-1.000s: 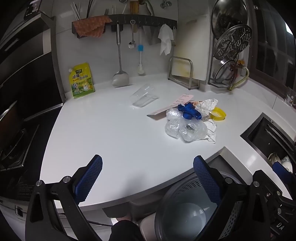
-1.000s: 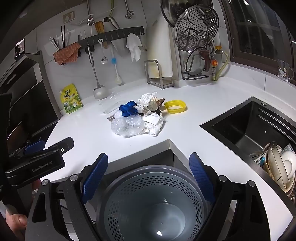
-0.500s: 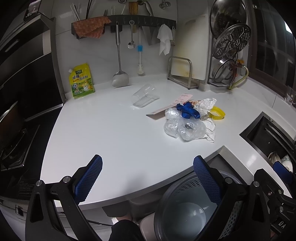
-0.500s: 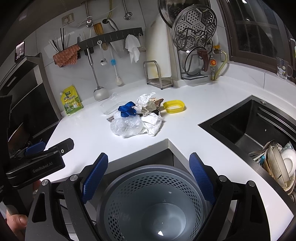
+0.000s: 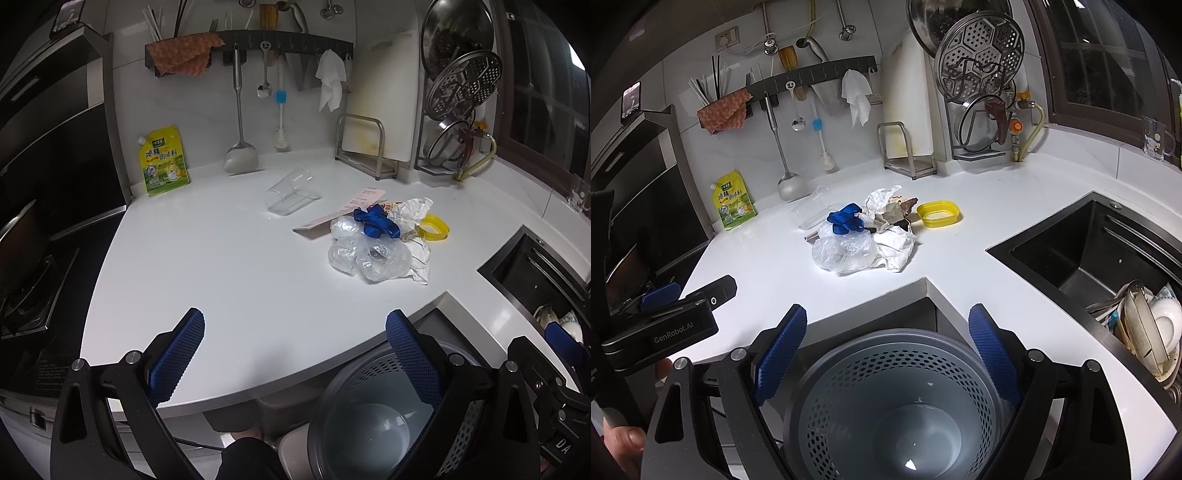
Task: Collect trash
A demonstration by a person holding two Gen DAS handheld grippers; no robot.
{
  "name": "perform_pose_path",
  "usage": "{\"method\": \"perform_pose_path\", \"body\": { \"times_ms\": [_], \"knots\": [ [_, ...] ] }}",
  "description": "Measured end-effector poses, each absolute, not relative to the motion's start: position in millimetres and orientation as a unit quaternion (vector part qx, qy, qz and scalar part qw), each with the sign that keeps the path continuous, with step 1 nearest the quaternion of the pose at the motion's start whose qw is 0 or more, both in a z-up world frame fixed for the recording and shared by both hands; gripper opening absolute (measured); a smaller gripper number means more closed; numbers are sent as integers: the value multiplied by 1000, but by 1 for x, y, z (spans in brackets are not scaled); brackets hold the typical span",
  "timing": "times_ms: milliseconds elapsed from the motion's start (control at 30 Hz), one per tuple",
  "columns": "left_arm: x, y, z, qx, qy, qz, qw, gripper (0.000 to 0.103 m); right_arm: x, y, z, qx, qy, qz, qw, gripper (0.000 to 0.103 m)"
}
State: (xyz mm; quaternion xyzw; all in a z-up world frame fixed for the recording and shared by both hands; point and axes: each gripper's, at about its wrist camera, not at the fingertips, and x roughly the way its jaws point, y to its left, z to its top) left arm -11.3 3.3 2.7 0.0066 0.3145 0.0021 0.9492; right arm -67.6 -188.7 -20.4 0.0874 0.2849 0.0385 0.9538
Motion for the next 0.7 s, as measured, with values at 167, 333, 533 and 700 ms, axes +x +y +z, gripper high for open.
{"method": "perform_pose_path", "body": {
  "times_ms": [167,333,533,700],
  "knots": [
    [-12,4,3,7,313,2,950,97,-68,-189,-19,86,284,39,954,85],
    [-12,4,4,6,313,2,950,97,-68,-188,-18,85,283,38,955,85],
    [-12,4,4,6,313,2,950,97,-69,-187,-17,84,282,39,955,85],
    [-12,3,4,5,312,2,950,97,-69,-187,-18,84,282,38,955,85]
  ]
}}
